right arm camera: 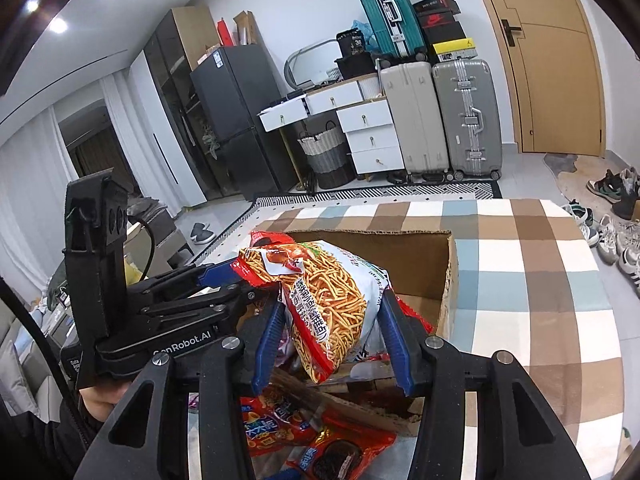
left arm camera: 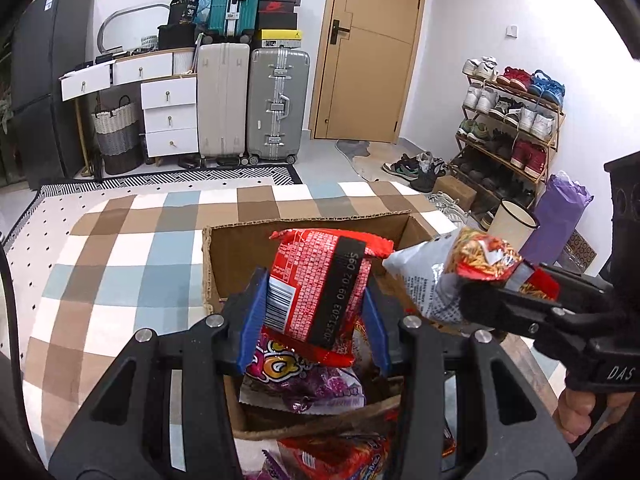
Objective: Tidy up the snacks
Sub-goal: 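Carry both held bags over the cardboard box and lower them inside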
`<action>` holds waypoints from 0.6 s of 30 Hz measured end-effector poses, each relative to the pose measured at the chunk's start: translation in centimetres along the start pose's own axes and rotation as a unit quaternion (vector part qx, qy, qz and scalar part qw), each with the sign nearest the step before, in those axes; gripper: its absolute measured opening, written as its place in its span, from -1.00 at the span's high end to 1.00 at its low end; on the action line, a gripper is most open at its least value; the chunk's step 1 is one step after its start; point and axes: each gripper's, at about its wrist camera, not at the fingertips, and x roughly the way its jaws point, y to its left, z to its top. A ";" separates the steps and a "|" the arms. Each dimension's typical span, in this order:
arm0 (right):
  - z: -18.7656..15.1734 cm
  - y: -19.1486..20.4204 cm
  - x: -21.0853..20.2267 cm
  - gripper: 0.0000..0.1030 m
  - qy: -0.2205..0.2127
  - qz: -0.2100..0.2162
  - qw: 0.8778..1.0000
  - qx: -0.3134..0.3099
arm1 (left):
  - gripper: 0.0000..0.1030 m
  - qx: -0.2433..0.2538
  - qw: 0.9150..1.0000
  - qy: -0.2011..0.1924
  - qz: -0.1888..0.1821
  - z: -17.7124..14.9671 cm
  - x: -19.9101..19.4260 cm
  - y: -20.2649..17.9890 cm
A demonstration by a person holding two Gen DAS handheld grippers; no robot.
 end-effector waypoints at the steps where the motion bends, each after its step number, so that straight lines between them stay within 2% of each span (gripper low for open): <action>1: 0.0 -0.1 0.2 0.08 0.002 0.000 1.000 0.003 | 0.19 0.001 1.000 0.002 0.002 0.0 0.5 0.0; 10: 0.0 -1.3 2.4 0.08 0.013 -0.012 1.000 0.016 | 0.19 -0.004 1.000 0.016 0.006 0.0 3.5 0.8; 18: -0.4 -2.4 4.3 0.07 0.029 -0.028 0.999 0.022 | 0.19 0.019 0.999 0.033 0.009 -0.5 5.7 0.5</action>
